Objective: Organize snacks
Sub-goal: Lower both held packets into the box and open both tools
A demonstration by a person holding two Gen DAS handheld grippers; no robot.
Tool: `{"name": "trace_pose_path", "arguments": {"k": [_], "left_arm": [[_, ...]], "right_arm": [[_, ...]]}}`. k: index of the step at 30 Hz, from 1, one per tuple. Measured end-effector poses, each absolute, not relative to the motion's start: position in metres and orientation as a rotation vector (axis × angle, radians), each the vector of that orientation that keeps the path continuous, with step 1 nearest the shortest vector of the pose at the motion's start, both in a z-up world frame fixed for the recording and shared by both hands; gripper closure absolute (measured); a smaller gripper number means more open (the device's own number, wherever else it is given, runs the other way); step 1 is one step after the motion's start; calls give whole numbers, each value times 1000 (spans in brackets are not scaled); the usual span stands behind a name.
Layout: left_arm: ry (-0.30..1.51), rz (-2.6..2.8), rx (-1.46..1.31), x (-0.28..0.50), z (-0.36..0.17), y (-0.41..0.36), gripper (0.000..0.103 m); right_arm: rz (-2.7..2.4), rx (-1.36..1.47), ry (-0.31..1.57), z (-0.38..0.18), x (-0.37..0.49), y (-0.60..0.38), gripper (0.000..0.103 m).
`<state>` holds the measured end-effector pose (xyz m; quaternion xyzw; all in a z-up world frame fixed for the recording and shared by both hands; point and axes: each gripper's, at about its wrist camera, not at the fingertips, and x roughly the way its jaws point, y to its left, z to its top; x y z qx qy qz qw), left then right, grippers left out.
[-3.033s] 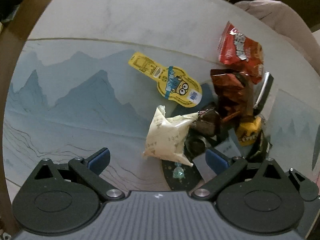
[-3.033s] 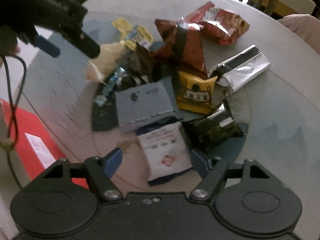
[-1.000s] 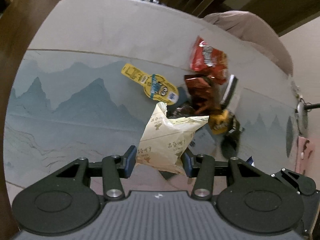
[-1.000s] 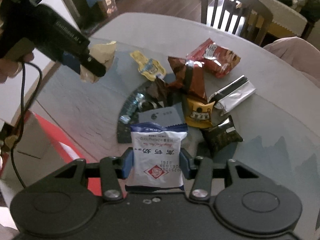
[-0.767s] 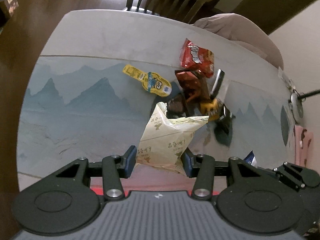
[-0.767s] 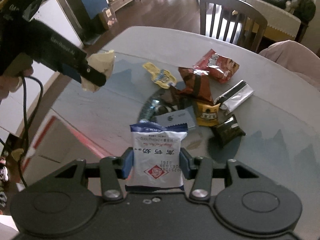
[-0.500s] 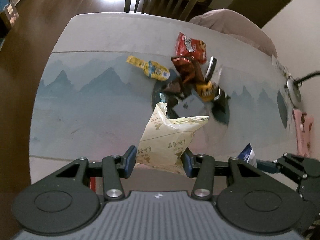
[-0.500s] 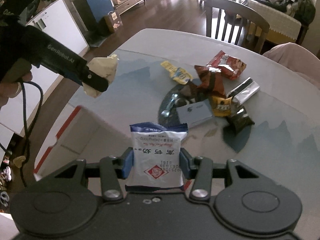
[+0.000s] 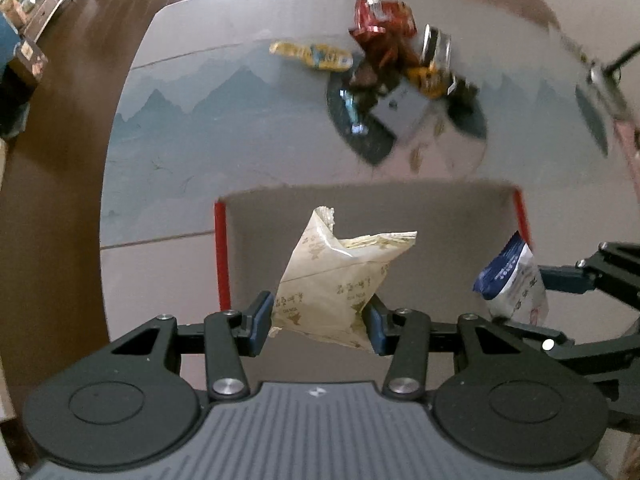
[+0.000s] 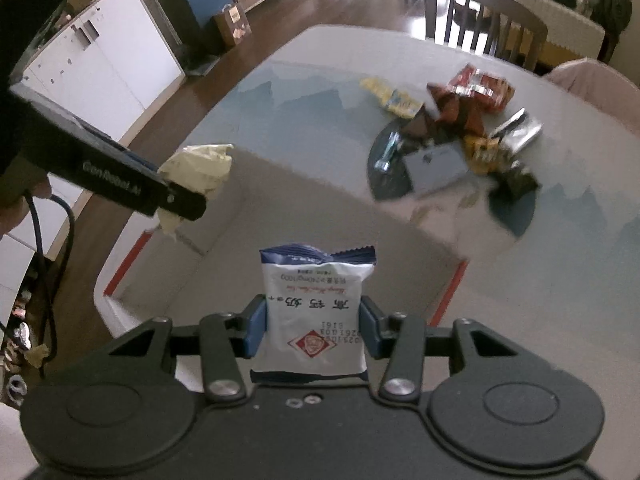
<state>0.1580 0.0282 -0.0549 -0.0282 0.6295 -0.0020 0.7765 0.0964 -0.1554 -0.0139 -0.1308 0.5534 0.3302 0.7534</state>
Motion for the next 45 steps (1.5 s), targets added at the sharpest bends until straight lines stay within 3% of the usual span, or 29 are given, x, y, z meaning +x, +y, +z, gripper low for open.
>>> {"name": "trace_pose_path", "arguments": {"k": [16, 32, 38, 41, 45], "left_arm": [[1475, -25, 31, 128, -137, -2, 55], [1502, 11, 43, 126, -160, -6, 55], [1488, 11, 24, 125, -159, -4, 51], [1469, 1, 13, 121, -157, -4, 37], [1449, -20, -22, 117, -149, -3, 35]], "right_arm": [[623, -371, 1270, -80, 57, -131, 56], [580, -437, 1322, -114, 54, -118, 56], [573, -404, 1322, -111, 55, -120, 53], [579, -386, 1315, -108, 56, -123, 48], [583, -348, 1294, -99, 55, -129, 45]]}}
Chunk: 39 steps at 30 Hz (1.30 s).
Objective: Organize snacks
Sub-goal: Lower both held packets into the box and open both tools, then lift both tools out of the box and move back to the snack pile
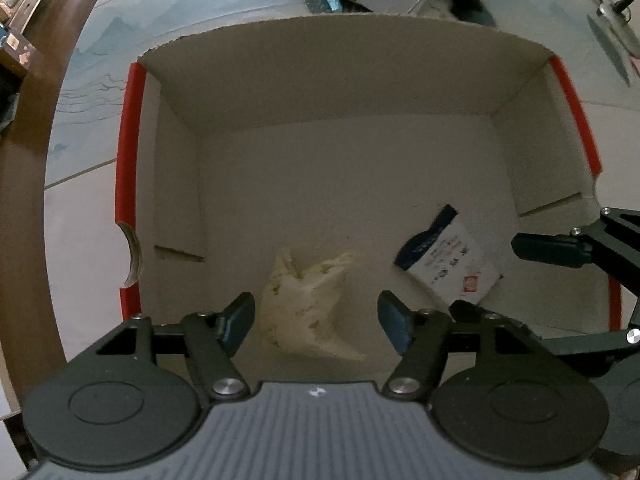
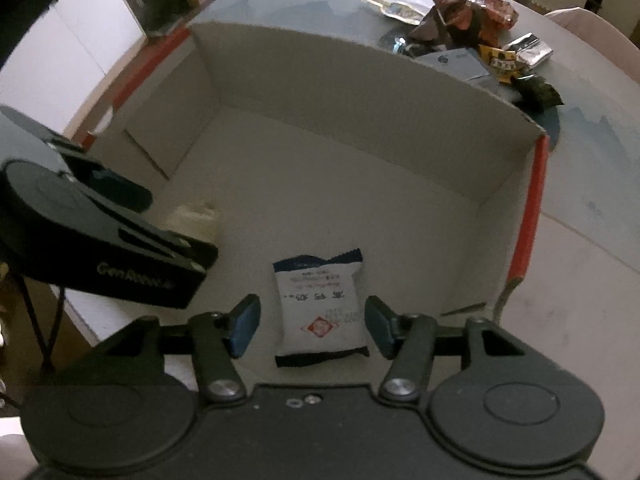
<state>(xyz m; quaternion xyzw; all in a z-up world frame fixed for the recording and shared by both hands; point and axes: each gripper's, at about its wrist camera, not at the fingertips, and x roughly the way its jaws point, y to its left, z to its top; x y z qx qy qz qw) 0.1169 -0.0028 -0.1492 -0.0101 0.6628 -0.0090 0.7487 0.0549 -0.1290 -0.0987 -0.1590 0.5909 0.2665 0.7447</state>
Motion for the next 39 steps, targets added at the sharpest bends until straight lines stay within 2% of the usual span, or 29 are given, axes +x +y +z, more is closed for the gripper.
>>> {"name": "trace_pose_path", "arguments": {"k": [2, 4, 18, 23, 27, 29, 32, 34, 36, 39], "left_arm": [[1440, -18, -23, 116, -145, -1, 34], [1425, -20, -34, 113, -140, 1, 34], [1253, -43, -51, 102, -88, 9, 32], [1190, -58, -16, 101, -63, 7, 32], [1134, -69, -11, 106, -39, 3, 24], [1109, -77, -21, 110, -28, 3, 23], [1075, -89, -29, 121, -11, 2, 14], [1050, -92, -44, 130, -1, 2, 11], [1036, -94, -59, 140, 5, 1, 3], [1021, -89, -68, 157, 9, -2, 2]], "right_arm": [[584, -337, 1280, -93, 52, -131, 36], [589, -317, 1265, -87, 50, -134, 33], [590, -226, 1187, -44, 45, -149, 19], [576, -213, 1143, -24, 45, -153, 10], [577, -208, 1099, -2, 50, -157, 10], [571, -208, 1070, 10, 54, -161, 5], [552, -200, 1024, 28, 65, -169, 2], [539, -184, 1007, 38, 76, -176, 2], [513, -175, 993, 45, 87, -182, 2], [476, -152, 987, 51, 109, -194, 1]]}}
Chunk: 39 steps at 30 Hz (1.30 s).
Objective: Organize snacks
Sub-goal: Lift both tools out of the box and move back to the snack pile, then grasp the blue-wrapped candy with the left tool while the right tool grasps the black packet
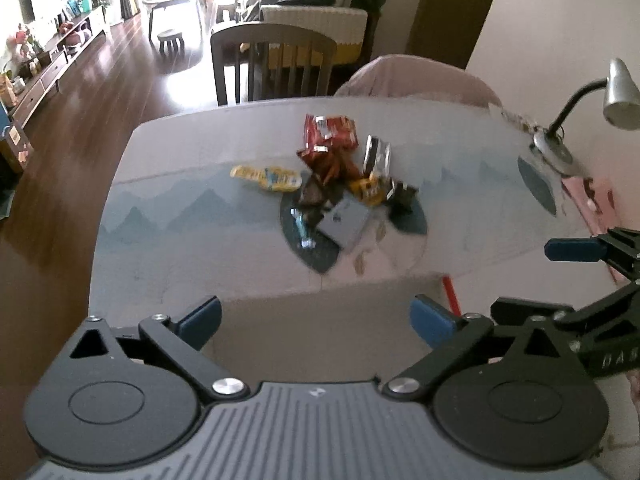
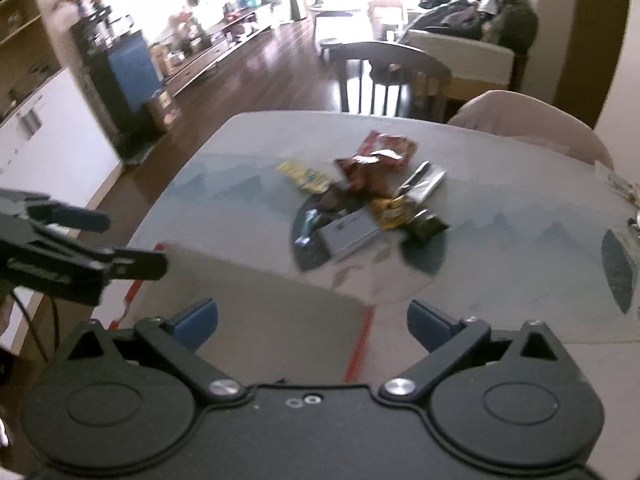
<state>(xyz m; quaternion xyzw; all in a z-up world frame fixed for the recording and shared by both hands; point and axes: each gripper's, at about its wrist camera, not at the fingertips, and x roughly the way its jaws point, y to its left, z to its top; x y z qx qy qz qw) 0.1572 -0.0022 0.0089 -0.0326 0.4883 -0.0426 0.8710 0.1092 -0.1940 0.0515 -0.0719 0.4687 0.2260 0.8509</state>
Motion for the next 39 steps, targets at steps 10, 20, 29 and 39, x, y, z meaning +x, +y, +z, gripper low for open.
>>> {"name": "trace_pose_path", "arguments": {"k": [10, 20, 29, 39], "left_arm": [[1089, -33, -47, 247, 15, -15, 2], [1216, 81, -14, 331, -35, -11, 2], [1336, 168, -23, 375, -98, -11, 2], [1494, 208, -42, 401, -162, -9, 3]], "right_arm": [[389, -82, 1030, 54, 206, -225, 1], [338, -83, 1138, 6, 297, -227, 2], [262, -35, 1259, -62, 352, -230, 5], [203, 40, 1341, -113, 386, -229, 18]]}}
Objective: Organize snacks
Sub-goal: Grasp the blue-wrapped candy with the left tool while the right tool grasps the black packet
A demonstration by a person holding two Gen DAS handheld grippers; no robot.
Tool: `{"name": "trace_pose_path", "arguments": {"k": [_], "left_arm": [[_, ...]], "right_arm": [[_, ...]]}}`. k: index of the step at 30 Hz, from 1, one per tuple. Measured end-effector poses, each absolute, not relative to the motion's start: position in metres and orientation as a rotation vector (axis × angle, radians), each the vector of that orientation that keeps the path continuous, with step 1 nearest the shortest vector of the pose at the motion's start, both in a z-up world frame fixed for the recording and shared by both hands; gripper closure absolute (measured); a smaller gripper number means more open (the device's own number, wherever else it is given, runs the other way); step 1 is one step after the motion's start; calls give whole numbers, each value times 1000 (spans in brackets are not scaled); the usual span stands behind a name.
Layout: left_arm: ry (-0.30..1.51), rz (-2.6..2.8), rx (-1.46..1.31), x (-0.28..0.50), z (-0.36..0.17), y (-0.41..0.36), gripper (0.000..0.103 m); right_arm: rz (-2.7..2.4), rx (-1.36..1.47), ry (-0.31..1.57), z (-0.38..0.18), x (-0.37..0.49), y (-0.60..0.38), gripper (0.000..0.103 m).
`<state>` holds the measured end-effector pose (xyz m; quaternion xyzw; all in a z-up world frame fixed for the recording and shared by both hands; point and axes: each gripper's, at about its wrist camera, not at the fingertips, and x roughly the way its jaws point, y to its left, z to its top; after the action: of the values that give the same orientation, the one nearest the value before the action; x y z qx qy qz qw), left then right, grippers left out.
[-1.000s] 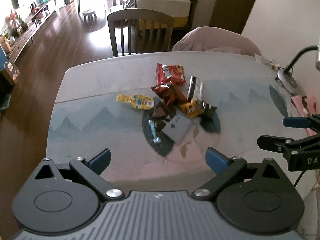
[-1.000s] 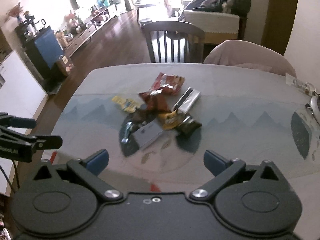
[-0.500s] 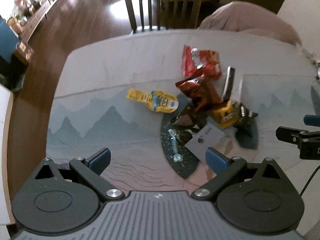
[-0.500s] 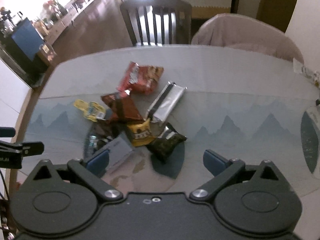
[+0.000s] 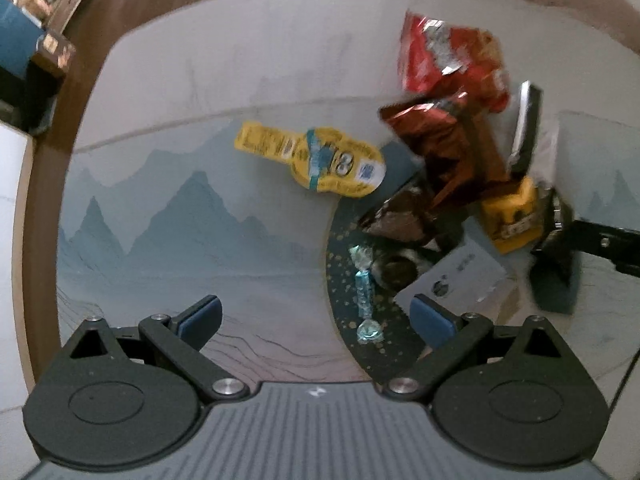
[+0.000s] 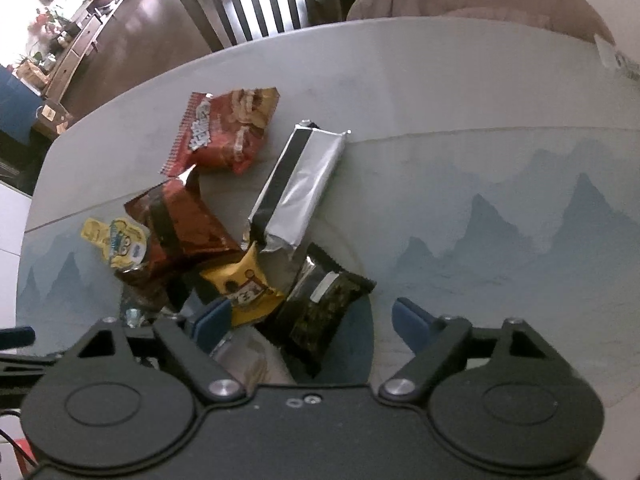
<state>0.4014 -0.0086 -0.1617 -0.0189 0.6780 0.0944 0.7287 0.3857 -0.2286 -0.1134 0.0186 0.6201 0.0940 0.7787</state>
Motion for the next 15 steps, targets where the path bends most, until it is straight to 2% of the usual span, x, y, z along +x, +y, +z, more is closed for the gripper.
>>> {"name": "trace_pose_path", "arguments": {"k": [4, 5, 6, 8, 10, 12, 15], "left_arm": [[1531, 215, -64, 405, -176, -6, 15], [1538, 216, -61, 406, -179, -6, 24], [1549, 211, -62, 407, -182, -7, 28], [1573, 193, -69, 409, -188, -7, 28], [1586, 188, -62, 410, -193, -8, 35], [1611, 186, -73, 411, -199, -6, 49], [1624, 170, -85, 412, -206, -5, 52]], "right_arm": [[191, 44, 1368, -128, 392, -230, 23], [190, 47, 1373, -130, 394, -230, 24], [187, 51, 1377, -133, 395, -230, 25], [196, 64, 1386, -139, 398, -229, 29], [190, 64, 1390, -144, 399, -227, 32], [190, 71, 1396, -147, 400, -227, 36], [197, 74, 1412, -153, 400, -225, 41]]}}
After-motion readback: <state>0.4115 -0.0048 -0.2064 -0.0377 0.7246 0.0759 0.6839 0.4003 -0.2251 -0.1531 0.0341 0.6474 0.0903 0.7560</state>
